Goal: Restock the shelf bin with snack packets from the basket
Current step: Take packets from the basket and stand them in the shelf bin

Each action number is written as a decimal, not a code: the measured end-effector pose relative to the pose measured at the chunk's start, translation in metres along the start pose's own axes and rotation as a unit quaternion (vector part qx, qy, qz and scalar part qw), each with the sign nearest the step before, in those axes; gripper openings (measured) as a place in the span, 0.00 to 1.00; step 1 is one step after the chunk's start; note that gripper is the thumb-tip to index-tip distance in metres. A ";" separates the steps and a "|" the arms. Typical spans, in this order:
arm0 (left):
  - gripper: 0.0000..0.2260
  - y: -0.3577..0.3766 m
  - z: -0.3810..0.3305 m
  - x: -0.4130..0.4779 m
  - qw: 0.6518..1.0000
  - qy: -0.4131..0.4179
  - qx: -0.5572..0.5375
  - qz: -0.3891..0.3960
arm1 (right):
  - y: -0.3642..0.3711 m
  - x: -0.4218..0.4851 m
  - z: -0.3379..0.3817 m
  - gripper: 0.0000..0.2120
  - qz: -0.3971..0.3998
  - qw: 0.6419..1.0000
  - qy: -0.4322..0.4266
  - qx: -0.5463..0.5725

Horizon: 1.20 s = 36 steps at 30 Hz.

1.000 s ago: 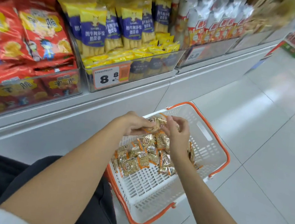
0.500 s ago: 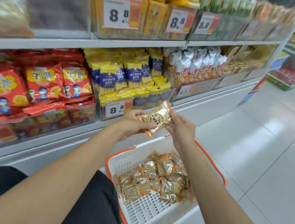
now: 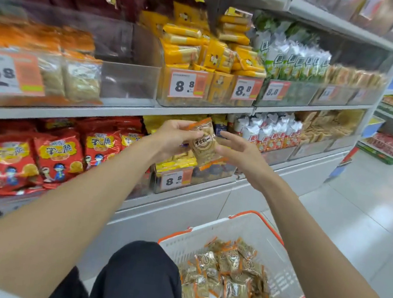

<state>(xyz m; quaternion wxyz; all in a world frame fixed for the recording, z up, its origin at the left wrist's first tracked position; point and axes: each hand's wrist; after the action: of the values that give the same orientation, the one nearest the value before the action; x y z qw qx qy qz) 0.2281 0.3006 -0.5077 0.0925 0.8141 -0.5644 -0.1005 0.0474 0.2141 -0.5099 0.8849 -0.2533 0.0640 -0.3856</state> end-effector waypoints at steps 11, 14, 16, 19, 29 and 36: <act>0.09 -0.074 -0.125 -0.034 0.961 0.188 0.143 -0.142 | 0.066 0.069 0.113 0.15 -0.023 0.994 -0.108 -0.002; 0.06 -0.104 -0.164 -0.037 0.922 0.267 0.186 -0.211 | 0.093 0.102 0.160 0.12 -0.051 0.983 -0.178 -0.013; 0.06 -0.128 -0.182 -0.035 0.900 0.289 0.209 -0.249 | 0.108 0.121 0.189 0.11 -0.055 0.976 -0.208 -0.027; 0.11 -0.163 -0.195 -0.029 0.878 0.285 0.256 -0.288 | 0.129 0.144 0.211 0.08 -0.034 0.971 -0.228 -0.057; 0.05 -0.195 -0.203 -0.022 0.839 0.317 0.339 -0.284 | 0.154 0.167 0.214 0.11 -0.040 0.979 -0.198 -0.004; 0.04 -0.202 -0.192 -0.039 0.797 0.050 0.586 -0.136 | 0.151 0.174 0.219 0.09 0.114 0.952 -0.127 -0.254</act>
<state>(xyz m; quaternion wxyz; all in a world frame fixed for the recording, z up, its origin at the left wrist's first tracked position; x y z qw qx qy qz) 0.4479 0.4143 -0.3743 -0.3889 0.7851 -0.3934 0.2785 0.3340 0.2645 -0.3815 0.8300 -0.5079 0.0751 -0.2180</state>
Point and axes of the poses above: each hand's wrist, its own x-axis towards the middle knuckle, its own y-axis out of the palm, z = x × y, and after that the axes turned 10 degrees about -x, right-handed
